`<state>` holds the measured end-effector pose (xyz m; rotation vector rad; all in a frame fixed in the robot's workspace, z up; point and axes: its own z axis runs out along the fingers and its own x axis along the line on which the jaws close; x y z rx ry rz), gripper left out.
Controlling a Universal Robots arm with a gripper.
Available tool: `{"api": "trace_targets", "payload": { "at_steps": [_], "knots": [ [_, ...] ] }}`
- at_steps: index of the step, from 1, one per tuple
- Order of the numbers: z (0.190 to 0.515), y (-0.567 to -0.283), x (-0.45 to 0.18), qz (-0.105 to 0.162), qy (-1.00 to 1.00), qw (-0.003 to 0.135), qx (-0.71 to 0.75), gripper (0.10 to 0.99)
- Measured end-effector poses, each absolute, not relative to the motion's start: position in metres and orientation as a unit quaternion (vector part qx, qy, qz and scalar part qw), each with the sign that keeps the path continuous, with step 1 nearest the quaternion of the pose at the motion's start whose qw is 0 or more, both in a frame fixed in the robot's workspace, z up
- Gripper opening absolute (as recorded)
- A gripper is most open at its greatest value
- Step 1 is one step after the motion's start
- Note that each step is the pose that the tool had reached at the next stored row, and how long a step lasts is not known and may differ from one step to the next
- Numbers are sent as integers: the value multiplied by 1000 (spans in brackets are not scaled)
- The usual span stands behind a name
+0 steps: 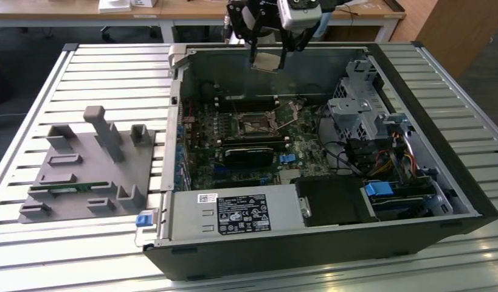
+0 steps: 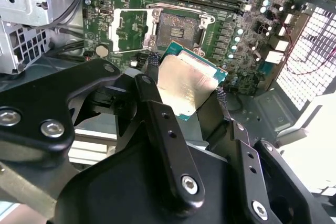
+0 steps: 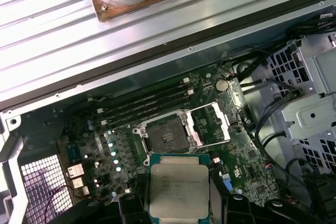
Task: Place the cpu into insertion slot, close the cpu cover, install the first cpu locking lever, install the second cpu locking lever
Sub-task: 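Place the cpu into insertion slot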
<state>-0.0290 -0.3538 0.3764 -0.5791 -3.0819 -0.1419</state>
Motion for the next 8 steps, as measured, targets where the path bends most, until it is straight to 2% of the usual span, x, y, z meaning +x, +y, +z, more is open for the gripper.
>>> {"api": "trace_targets", "payload": {
  "at_steps": [8],
  "knots": [
    [376, -354, -29, -45, -975, 0, -218, 541]
  ]
}}
